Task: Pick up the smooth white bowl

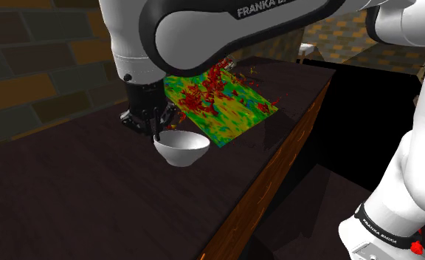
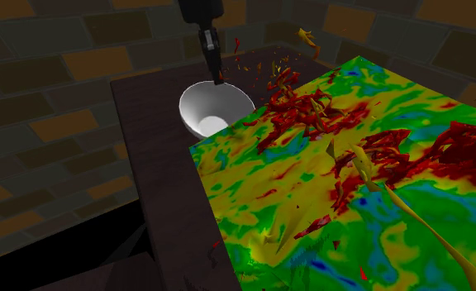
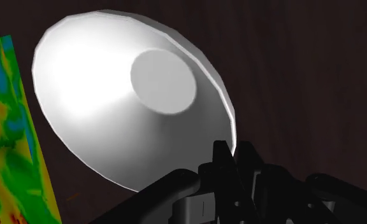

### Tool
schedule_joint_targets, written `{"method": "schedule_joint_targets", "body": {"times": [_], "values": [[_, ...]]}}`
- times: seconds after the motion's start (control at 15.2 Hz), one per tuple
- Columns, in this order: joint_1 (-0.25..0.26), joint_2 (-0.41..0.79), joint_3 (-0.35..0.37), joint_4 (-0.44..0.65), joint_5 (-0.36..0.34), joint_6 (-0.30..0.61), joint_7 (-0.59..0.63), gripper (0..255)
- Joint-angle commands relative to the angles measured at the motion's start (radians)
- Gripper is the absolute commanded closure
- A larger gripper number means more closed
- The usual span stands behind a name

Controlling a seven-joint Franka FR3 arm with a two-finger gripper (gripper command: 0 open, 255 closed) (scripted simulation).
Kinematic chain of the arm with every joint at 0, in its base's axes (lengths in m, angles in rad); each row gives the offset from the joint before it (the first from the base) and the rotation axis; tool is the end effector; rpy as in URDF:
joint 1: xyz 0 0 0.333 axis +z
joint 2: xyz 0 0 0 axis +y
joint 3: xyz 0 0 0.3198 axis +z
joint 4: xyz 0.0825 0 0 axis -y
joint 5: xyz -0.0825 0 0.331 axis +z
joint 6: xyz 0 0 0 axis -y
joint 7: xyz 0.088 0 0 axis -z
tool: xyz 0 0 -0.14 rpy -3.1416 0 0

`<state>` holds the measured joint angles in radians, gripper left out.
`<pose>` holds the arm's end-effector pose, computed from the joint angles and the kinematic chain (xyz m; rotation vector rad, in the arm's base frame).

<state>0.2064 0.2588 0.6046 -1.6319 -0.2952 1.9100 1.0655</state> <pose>0.4485 0.3831 0.4814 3.0940 -0.2883 0.2337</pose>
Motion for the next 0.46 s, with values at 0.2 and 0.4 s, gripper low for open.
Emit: {"method": "schedule_joint_targets", "body": {"times": [0.2, 0.4], "values": [[0.005, -0.003, 0.004, 0.063, 0.006, -0.065, -0.011, 255], [0.007, -0.003, 0.004, 0.078, 0.007, -0.08, -0.013, 255]]}}
